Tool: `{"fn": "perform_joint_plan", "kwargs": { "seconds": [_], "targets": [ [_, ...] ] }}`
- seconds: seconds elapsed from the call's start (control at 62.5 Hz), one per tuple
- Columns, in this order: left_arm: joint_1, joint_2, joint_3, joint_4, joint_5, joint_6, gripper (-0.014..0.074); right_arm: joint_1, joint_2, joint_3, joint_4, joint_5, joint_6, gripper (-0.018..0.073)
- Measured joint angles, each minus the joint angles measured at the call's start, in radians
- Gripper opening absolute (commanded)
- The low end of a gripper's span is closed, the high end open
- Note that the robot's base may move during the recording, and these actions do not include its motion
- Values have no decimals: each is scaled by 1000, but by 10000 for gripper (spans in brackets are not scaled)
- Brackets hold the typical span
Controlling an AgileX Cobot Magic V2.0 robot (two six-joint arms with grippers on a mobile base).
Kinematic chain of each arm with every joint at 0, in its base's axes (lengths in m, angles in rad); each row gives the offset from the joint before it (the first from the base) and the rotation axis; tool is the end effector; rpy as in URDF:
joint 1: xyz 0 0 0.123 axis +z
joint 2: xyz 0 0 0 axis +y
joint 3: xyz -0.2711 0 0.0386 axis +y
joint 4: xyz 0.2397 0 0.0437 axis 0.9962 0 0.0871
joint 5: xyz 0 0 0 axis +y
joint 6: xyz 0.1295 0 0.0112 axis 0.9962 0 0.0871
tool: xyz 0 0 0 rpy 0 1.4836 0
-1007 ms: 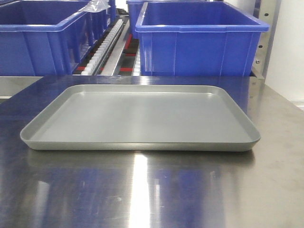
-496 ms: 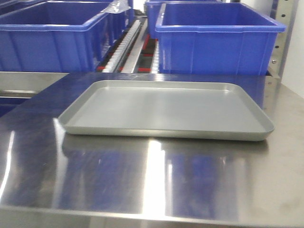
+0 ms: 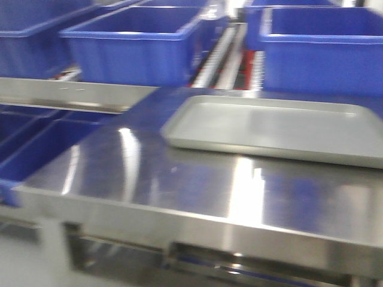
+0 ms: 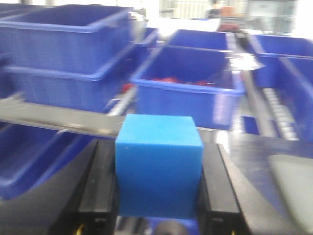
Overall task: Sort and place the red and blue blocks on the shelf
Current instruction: 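Drive the base to the shelf of blue bins holding both cubes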
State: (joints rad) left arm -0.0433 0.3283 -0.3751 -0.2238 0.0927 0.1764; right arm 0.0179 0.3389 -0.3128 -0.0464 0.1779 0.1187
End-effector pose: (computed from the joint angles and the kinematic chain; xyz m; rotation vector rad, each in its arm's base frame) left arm 0.1228 -0.0080 0.3074 0.0140 1.5278 -0.0873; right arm 0.1270 0.0012 0.2717 0.0527 1.6870 0.0613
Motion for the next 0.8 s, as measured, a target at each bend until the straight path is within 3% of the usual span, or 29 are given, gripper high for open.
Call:
{"fn": "perform_joint_plan", "kwargs": {
  "seconds": [0.8],
  "targets": [
    [0, 0, 0, -2, 2, 0, 123, 0, 0, 0, 0, 0, 0, 51]
  ]
}}
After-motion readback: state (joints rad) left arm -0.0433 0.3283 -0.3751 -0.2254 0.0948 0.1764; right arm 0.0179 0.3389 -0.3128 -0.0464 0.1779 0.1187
